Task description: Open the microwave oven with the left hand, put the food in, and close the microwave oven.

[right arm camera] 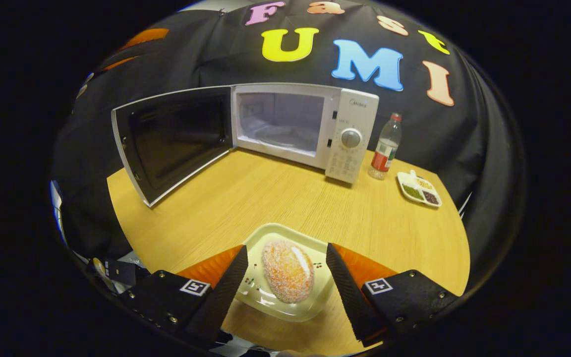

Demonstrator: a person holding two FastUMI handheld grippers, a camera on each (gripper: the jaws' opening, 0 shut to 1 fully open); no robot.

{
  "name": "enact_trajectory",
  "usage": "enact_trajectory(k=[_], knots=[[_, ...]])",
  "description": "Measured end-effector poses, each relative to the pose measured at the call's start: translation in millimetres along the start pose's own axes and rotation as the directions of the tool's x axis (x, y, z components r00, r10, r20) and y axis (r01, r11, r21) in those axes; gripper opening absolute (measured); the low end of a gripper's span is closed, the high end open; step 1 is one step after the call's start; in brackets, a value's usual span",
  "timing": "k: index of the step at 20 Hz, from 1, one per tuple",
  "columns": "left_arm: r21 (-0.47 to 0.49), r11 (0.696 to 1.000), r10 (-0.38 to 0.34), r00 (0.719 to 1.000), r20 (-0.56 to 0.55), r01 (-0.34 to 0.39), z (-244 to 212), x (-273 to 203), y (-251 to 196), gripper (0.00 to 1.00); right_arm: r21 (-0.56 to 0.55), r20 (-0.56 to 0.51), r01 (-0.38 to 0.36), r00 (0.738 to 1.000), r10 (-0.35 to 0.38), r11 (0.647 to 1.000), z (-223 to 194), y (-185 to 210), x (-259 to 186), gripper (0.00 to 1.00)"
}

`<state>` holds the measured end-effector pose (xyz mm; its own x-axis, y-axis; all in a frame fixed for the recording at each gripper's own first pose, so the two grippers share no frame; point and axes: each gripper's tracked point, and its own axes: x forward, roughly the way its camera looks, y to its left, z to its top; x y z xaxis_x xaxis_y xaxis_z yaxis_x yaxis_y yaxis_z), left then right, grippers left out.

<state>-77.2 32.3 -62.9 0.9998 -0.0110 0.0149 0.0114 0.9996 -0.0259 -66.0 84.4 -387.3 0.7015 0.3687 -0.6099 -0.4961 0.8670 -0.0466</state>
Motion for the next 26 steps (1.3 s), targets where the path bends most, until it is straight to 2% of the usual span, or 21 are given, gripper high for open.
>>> enact_trajectory(k=[6, 7, 8, 12, 13, 15, 16, 17, 18, 19, 23, 24, 26], knots=[[0.009, 1.000, 0.008, 1.000, -0.002, -0.008, 3.6, 6.0, 7.9, 0.97, 0.024, -0.057, -0.016, 0.998, 0.017, 1.000, -15.2, -3.8, 28.2, 0.97], [0.011, 1.000, 0.009, 1.000, -0.003, -0.009, 4.2, 7.9, 9.9, 0.99, 0.024, -0.060, -0.016, 0.998, 0.017, 1.000, -15.4, -4.0, 31.1, 0.97], [0.015, 1.000, 0.011, 1.000, -0.005, -0.011, 4.2, 8.7, 11.7, 0.97, 0.027, -0.071, -0.020, 0.997, 0.022, 0.999, -17.4, -3.6, 33.6, 0.97], [0.032, 0.999, 0.016, 1.000, -0.011, -0.016, 1.7, 9.5, 17.9, 0.99, 0.037, -0.103, -0.039, 0.994, 0.043, 0.999, -24.6, 2.5, 40.0, 0.98], [0.033, 0.999, 0.015, 1.000, -0.014, -0.014, 0.6, 10.0, 18.1, 0.99, 0.029, -0.106, -0.038, 0.993, 0.041, 0.999, -26.4, 4.0, 40.2, 0.86], [0.040, 0.999, 0.015, 1.000, -0.020, -0.014, -3.0, 10.4, 20.0, 0.99, 0.014, -0.118, -0.048, 0.992, 0.050, 0.999, -25.3, 6.9, 40.4, 0.79], [0.043, 0.999, 0.016, 1.000, -0.023, -0.015, -3.6, 10.7, 21.2, 0.99, 0.010, -0.133, -0.050, 0.990, 0.051, 0.999, -27.5, 8.1, 40.1, 0.79], [0.041, 0.999, 0.019, 1.000, -0.025, -0.018, -5.2, 11.4, 23.6, 0.99, 0.010, -0.140, -0.051, 0.989, 0.052, 0.999, -24.9, 8.2, 39.2, 0.72], [0.039, 0.999, 0.020, 0.999, -0.027, -0.019, -5.5, 11.8, 25.1, 1.00, 0.005, -0.142, -0.043, 0.989, 0.043, 0.999, -23.5, 5.9, 38.3, 0.72], [0.037, 0.999, 0.022, 0.999, -0.029, -0.021, -7.1, 12.8, 26.3, 1.00, 0.012, -0.135, -0.043, 0.990, 0.044, 0.999, -19.9, 6.7, 38.7, 0.63], [0.046, 0.999, 0.024, 0.999, -0.022, -0.023, -3.2, 14.6, 33.4, 1.00, 0.076, -0.079, -0.054, 0.995, 0.060, 0.996, 17.7, 9.3, 24.8, 0.63], [0.045, 0.999, 0.023, 1.000, -0.021, -0.022, -2.0, 15.6, 35.5, 0.98, 0.114, -0.054, -0.061, 0.996, 0.068, 0.992, 32.2, 10.1, 21.8, 0.63], [0.049, 0.999, 0.023, 1.000, -0.019, -0.022, -0.4, 16.1, 42.3, 1.00, 0.225, 0.004, -0.090, 0.996, 0.091, 0.970, 69.2, 15.6, 22.6, 0.63]])
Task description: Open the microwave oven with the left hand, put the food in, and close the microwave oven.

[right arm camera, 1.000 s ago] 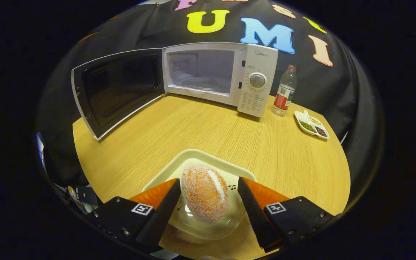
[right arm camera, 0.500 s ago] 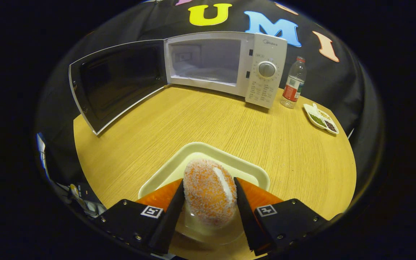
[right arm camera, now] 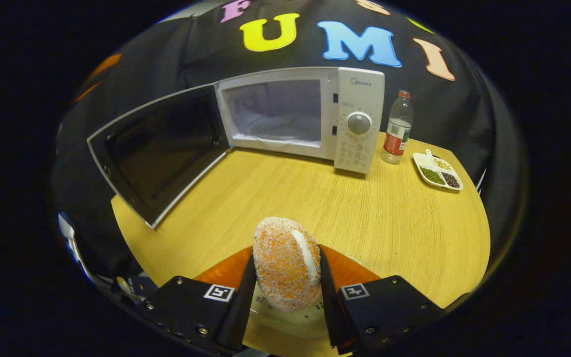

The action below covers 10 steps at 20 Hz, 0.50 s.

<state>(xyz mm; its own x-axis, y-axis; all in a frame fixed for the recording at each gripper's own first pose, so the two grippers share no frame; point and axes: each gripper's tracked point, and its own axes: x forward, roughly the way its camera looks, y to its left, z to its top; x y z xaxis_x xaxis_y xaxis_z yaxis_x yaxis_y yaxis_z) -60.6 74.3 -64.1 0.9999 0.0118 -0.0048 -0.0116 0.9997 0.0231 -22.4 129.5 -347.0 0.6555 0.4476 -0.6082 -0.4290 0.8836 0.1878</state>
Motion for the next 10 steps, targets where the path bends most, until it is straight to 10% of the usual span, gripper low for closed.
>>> enact_trajectory(k=[10], knots=[[0.003, 0.999, -0.036, 0.999, -0.012, 0.036, -7.8, 10.2, 25.2, 1.00, 0.384, 0.196, -0.093, 0.980, 0.018, 0.918, 127.0, 54.2, 87.7, 0.63]])
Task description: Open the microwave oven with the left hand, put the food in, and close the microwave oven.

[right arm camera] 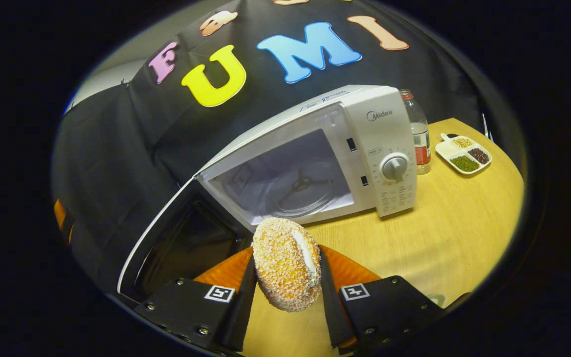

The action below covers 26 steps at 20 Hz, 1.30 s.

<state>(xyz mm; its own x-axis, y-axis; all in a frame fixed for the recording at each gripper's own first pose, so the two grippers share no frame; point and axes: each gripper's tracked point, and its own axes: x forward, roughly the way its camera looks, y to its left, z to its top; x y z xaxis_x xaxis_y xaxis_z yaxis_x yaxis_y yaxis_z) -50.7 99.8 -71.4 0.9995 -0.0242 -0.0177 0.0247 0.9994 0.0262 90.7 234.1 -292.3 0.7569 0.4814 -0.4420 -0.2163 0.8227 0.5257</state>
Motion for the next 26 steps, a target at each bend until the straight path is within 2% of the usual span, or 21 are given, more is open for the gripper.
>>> enact_trajectory(k=[3, 7, 8, 9, 10, 11, 12, 13, 17, 21, 22, 24, 25, 26], knots=[[-0.009, 1.000, -0.022, 1.000, -0.013, 0.022, -8.5, 2.9, 0.6, 0.97, 0.065, 0.028, 0.033, 0.999, -0.035, 0.997, 7.8, 6.1, 38.2, 0.63], [-0.012, 0.999, -0.037, 0.999, -0.020, 0.037, -20.0, 9.4, 7.4, 0.99, 0.171, 0.081, 0.091, 0.991, -0.107, 0.981, 24.8, 4.0, 92.2, 0.63], [-0.020, 0.999, -0.044, 0.999, -0.022, 0.044, -23.4, 10.9, 8.5, 0.95, 0.187, 0.095, 0.101, 0.988, -0.121, 0.977, 29.5, 4.5, 104.3, 0.63], [-0.021, 0.999, -0.042, 0.999, -0.028, 0.041, -28.8, 11.6, 11.7, 0.97, 0.199, 0.108, 0.122, 0.984, -0.145, 0.972, 33.7, 1.7, 116.2, 0.63], [-0.020, 0.999, -0.039, 0.999, -0.035, 0.038, -32.4, 13.5, 15.2, 1.00, 0.205, 0.118, 0.131, 0.980, -0.158, 0.970, 34.7, -0.7, 127.3, 0.63], [-0.024, 0.999, -0.038, 0.999, -0.037, 0.037, -34.7, 14.5, 16.9, 0.98, 0.202, 0.128, 0.149, 0.976, -0.177, 0.968, 36.7, -2.7, 138.0, 0.63], [-0.031, 0.999, -0.039, 0.998, -0.041, 0.037, -35.8, 15.1, 17.8, 1.00, 0.199, 0.136, 0.170, 0.971, -0.199, 0.965, 37.6, -6.3, 146.9, 0.66], [-0.035, 0.999, -0.039, 0.998, -0.045, 0.037, -38.5, 16.7, 19.3, 0.98, 0.197, 0.150, 0.181, 0.966, -0.212, 0.964, 40.9, -8.3, 155.8, 0.63], [-0.033, 0.999, -0.031, 0.998, -0.057, 0.029, -44.8, 21.4, 25.2, 1.00, 0.179, 0.145, 0.237, 0.953, -0.264, 0.955, 42.1, -18.1, 191.9, 0.63], [-0.036, 0.999, -0.011, 0.997, -0.074, 0.008, -55.4, 24.2, 32.9, 0.98, 0.176, 0.189, 0.283, 0.930, -0.315, 0.943, 50.6, -27.5, 201.7, 0.63], [-0.037, 0.999, -0.007, 0.997, -0.080, 0.004, -56.7, 24.5, 34.3, 1.00, 0.177, 0.189, 0.292, 0.927, -0.324, 0.940, 49.8, -28.4, 203.6, 0.63], [-0.036, 0.999, -0.002, 0.997, -0.079, -0.001, -57.5, 24.9, 35.7, 0.97, 0.178, 0.189, 0.282, 0.930, -0.314, 0.943, 50.2, -26.3, 205.2, 0.71], [-0.033, 0.999, -0.003, 0.997, -0.079, 0.000, -58.9, 25.7, 35.5, 1.00, 0.179, 0.187, 0.275, 0.933, -0.307, 0.945, 49.8, -24.5, 202.3, 0.79], [-0.027, 1.000, -0.001, 0.997, -0.080, -0.001, -58.5, 26.7, 35.4, 1.00, 0.175, 0.186, 0.267, 0.936, -0.298, 0.948, 51.5, -21.5, 200.2, 0.82]])
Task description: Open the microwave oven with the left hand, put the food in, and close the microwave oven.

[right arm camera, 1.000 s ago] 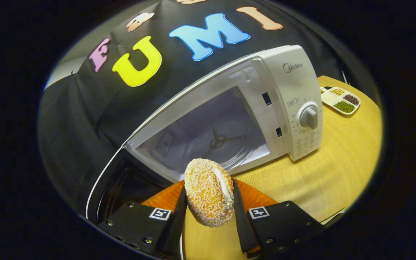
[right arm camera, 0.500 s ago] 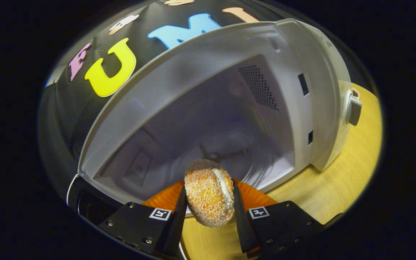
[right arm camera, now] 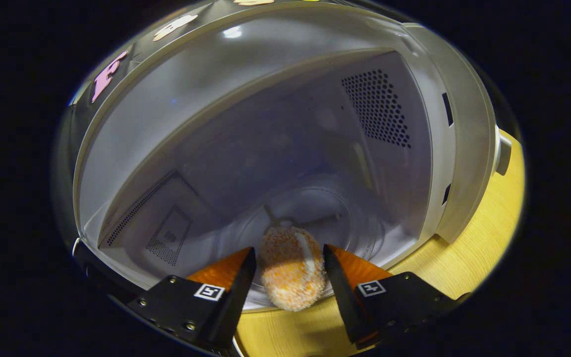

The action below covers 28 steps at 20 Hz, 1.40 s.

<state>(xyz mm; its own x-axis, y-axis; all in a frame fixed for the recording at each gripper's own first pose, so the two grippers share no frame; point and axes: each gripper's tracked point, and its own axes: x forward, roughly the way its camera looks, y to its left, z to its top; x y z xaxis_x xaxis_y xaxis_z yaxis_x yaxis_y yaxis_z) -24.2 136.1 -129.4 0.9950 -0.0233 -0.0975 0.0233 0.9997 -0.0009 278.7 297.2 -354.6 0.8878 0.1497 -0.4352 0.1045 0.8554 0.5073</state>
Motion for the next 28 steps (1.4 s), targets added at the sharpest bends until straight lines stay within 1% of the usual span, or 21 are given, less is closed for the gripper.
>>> enact_trajectory(k=[1, 2, 3, 4, 5, 6, 8, 13, 17, 20, 23, 24, 25, 26, 27, 28], knots=[[0.008, 1.000, 0.004, 1.000, 0.000, -0.004, 0.5, 1.3, 0.2, 1.00, -0.011, -0.009, 0.000, 1.000, 0.000, 1.000, -1.0, -0.6, -2.4, 0.99], [0.011, 1.000, 0.005, 1.000, 0.002, -0.005, 1.7, 2.5, 0.7, 0.98, -0.018, -0.010, -0.001, 1.000, 0.001, 1.000, 2.0, -0.3, -6.0, 0.99], [0.009, 1.000, 0.007, 1.000, 0.004, -0.007, 2.0, 1.6, 0.0, 0.99, -0.030, -0.003, -0.006, 1.000, 0.006, 1.000, 5.7, -0.4, -10.9, 0.98], [0.007, 1.000, 0.004, 1.000, 0.008, -0.004, 3.5, 0.9, -1.6, 0.99, -0.050, 0.009, -0.007, 1.000, 0.008, 0.999, 11.7, -0.8, -17.6, 0.98], [0.008, 1.000, 0.006, 1.000, 0.010, -0.006, 3.6, -0.1, -0.7, 0.97, -0.068, 0.025, -0.008, 1.000, 0.010, 0.998, 18.7, -1.8, -24.4, 0.98], [0.011, 1.000, 0.009, 1.000, 0.013, -0.009, 5.0, -0.3, -1.0, 1.00, -0.091, 0.040, -0.018, 0.999, 0.022, 0.996, 24.5, -0.5, -34.2, 0.98], [0.012, 1.000, 0.014, 1.000, 0.018, -0.015, 6.7, -3.7, -0.8, 0.99, -0.119, 0.065, -0.033, 0.997, 0.041, 0.992, 38.2, -1.0, -55.3, 0.98], [0.024, 0.999, 0.041, 0.999, 0.026, -0.042, 8.5, -18.0, 4.8, 1.00, -0.181, 0.132, -0.093, 0.984, 0.118, 0.979, 81.6, 0.4, -125.0, 0.98], [0.055, 0.994, 0.090, 0.996, 0.027, -0.091, 5.9, -32.4, 21.6, 0.99, -0.240, 0.175, -0.126, 0.970, 0.170, 0.963, 112.2, -3.6, -187.2, 0.98], [0.101, 0.985, 0.142, 0.990, 0.015, -0.143, -5.9, -42.7, 41.5, 0.99, -0.325, 0.185, -0.144, 0.960, 0.212, 0.935, 125.3, -8.9, -232.7, 0.98], [0.098, 0.979, 0.181, 0.983, 0.002, -0.180, -26.3, -51.7, 56.7, 0.99, -0.407, 0.192, -0.162, 0.947, 0.258, 0.899, 135.0, -15.9, -281.4, 0.98], [0.102, 0.972, 0.214, 0.977, -0.010, -0.211, -36.3, -54.4, 65.1, 0.99, -0.425, 0.188, -0.169, 0.944, 0.270, 0.889, 135.3, -19.3, -297.7, 0.98], [0.103, 0.970, 0.223, 0.975, -0.010, -0.221, -46.8, -56.0, 67.8, 0.97, -0.450, 0.179, -0.185, 0.940, 0.291, 0.874, 135.1, -22.0, -314.6, 0.98], [0.109, 0.965, 0.241, 0.970, -0.019, -0.238, -57.8, -58.4, 72.4, 0.99, -0.475, 0.170, -0.191, 0.938, 0.303, 0.859, 134.5, -26.7, -329.7, 0.98], [0.112, 0.961, 0.259, 0.965, -0.038, -0.253, -71.6, -61.3, 77.2, 1.00, -0.501, 0.165, -0.188, 0.937, 0.307, 0.845, 136.4, -34.1, -343.5, 0.98], [0.097, 0.964, 0.252, 0.967, -0.040, -0.248, -81.9, -63.3, 76.8, 1.00, -0.519, 0.155, -0.189, 0.938, 0.309, 0.833, 135.4, -40.7, -357.8, 0.98]])
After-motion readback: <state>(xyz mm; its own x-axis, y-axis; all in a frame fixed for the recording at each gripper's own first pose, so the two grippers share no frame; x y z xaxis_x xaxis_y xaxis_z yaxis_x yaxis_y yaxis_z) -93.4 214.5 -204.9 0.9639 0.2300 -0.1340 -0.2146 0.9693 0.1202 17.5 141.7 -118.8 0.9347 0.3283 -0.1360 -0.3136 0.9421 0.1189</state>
